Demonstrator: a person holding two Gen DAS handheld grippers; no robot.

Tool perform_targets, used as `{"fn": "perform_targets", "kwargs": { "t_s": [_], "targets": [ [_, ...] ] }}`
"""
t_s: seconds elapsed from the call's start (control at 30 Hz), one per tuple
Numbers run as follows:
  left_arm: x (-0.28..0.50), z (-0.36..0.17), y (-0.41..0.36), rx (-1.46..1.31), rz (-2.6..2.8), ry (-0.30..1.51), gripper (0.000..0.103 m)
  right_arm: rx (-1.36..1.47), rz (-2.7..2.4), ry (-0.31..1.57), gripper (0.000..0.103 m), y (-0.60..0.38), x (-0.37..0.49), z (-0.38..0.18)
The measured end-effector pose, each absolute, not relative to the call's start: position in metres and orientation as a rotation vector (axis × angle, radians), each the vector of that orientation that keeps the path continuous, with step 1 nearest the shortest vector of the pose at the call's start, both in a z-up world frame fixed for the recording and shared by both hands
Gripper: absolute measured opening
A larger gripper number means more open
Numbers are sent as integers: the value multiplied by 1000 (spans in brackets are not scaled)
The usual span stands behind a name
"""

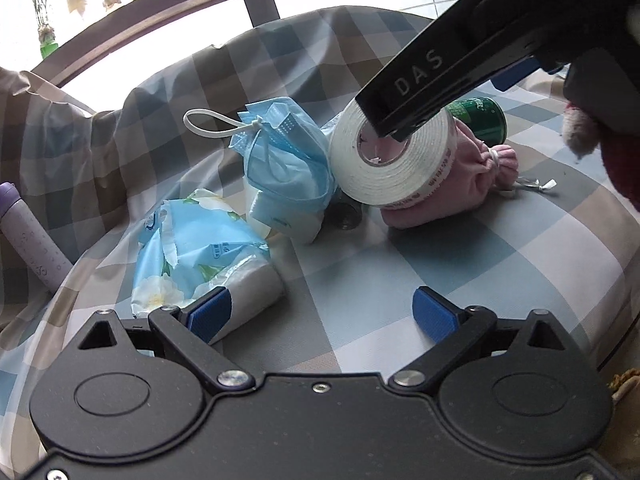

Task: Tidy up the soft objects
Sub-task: 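Reach the left tool to the blue mask while the right tool reaches the white tape roll, then grasp the blue face mask with the left gripper while the right gripper holds the tape roll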

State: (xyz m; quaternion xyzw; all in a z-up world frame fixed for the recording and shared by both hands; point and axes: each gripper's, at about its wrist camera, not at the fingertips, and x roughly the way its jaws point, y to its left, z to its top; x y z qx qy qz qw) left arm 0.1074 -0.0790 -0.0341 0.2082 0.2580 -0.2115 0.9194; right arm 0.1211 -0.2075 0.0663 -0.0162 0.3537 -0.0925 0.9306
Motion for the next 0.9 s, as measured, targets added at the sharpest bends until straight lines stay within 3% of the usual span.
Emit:
{"fn": "perform_targets", "kwargs": {
  "t_s": [0.33,0.9],
  "targets": [
    [119,-37,-74,368,-449,601,101,-45,-320,709,95,-230,130,65],
    [130,-38,-68,307,-467,658,101,110,-506,792,94,-301,106,32]
  ]
}}
